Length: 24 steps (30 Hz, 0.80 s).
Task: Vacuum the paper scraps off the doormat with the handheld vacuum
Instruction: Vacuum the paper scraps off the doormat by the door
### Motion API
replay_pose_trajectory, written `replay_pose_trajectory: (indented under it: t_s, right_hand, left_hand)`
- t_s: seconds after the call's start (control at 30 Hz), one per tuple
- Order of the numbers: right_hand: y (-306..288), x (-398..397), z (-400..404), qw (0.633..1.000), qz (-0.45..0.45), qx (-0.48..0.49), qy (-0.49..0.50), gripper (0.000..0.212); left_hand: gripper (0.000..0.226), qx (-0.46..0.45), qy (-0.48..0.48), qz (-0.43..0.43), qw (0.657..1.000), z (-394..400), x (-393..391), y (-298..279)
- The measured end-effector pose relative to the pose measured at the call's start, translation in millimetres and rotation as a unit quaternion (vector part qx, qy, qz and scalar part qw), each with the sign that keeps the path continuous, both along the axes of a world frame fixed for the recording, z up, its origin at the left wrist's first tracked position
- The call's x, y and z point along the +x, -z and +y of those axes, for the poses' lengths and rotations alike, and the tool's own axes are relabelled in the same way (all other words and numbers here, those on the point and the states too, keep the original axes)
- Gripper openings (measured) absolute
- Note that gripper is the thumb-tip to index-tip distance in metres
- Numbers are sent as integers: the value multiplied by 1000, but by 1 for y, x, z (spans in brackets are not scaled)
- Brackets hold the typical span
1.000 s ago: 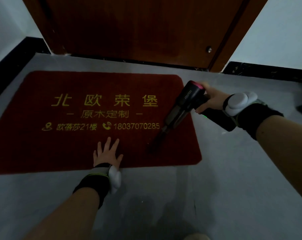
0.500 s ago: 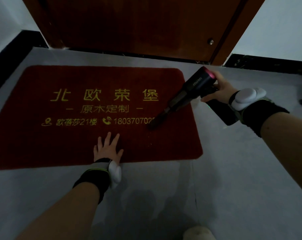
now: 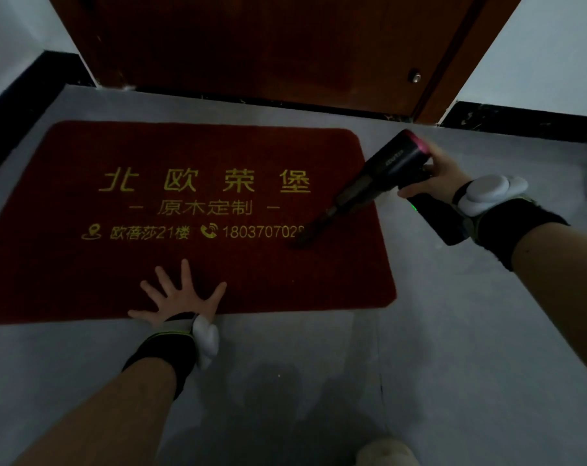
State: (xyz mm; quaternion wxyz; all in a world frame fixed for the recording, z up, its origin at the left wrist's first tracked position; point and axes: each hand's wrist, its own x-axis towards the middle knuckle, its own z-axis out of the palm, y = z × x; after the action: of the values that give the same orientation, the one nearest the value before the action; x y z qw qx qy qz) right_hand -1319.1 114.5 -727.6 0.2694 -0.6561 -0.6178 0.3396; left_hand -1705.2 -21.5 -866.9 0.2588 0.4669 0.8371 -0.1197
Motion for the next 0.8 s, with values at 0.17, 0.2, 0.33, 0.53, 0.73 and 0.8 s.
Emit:
replay_pose_trajectory:
  t_s: [0.17,0.2,0.33,0.53,0.73,0.8]
  right_hand:
    - [11,2,0,995,-5,88,56,98]
    - [13,1,1,994,-2,93,59,98]
    - [12,2,7,994,2,94,48,100]
    - [11,8,9,1000,-3,13,10,98]
    - [23,-16,-3,989,-8,-124,-86,91]
    - [32,-25,-5,986,3,-127,-108,88]
  left_hand:
    - [93,7,-2,-29,1000,6,-17,7]
    - [94,5,0,-29,1000,7,-17,8]
    - [95,8,6,-33,999,7,-18,12]
    - [96,-3,17,-39,999,17,-34,7]
    - [96,-4,14,-50,999,26,-40,3]
    - [96,-3,15,-45,999,27,-39,3]
